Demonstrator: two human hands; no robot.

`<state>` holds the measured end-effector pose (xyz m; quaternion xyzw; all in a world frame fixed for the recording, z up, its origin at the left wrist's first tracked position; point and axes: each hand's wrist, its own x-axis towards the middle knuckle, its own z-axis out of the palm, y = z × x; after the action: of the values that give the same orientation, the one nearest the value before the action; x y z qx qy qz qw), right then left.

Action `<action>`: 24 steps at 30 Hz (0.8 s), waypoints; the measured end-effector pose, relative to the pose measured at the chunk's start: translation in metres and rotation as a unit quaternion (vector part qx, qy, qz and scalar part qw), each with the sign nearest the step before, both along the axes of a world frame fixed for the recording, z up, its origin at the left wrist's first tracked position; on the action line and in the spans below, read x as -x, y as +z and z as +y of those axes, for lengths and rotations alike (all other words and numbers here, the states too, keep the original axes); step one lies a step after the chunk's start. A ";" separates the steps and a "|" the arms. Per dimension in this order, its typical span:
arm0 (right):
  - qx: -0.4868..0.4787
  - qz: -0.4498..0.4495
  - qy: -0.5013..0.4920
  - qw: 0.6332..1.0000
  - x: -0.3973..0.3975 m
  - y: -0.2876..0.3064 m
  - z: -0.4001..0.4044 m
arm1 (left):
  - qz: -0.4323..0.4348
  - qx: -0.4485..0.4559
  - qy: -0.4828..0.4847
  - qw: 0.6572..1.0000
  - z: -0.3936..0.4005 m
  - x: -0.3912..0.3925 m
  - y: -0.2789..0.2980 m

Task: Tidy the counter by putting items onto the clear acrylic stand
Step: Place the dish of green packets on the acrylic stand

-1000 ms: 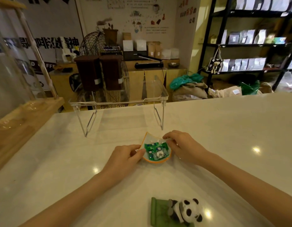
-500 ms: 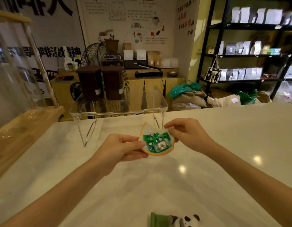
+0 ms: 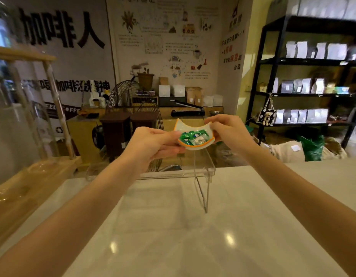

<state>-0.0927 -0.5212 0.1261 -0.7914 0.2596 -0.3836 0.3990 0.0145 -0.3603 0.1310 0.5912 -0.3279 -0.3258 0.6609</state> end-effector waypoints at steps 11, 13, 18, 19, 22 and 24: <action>-0.024 0.036 -0.034 0.998 -0.061 -0.027 -0.061 | 0.028 -0.027 0.052 0.998 -0.063 -0.037 -0.025; -0.029 0.046 -0.029 0.998 -0.066 -0.032 -0.065 | 0.038 -0.039 0.064 0.996 -0.069 -0.041 -0.029; -0.041 0.060 -0.015 0.997 -0.069 -0.043 -0.066 | 0.057 -0.048 0.070 0.995 -0.084 -0.045 -0.036; -0.044 0.062 -0.016 0.997 -0.070 -0.044 -0.067 | 0.055 -0.051 0.073 0.995 -0.086 -0.046 -0.038; -0.041 0.065 -0.018 0.997 -0.071 -0.048 -0.070 | 0.036 -0.066 0.087 0.993 -0.094 -0.049 -0.042; -0.045 0.068 -0.011 0.997 -0.072 -0.051 -0.071 | 0.037 -0.071 0.090 0.993 -0.097 -0.049 -0.044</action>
<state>-0.0211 -0.5918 0.0755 -0.7942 0.3118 -0.3207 0.4114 0.0636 -0.4570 0.0873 0.6510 -0.2246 -0.3090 0.6560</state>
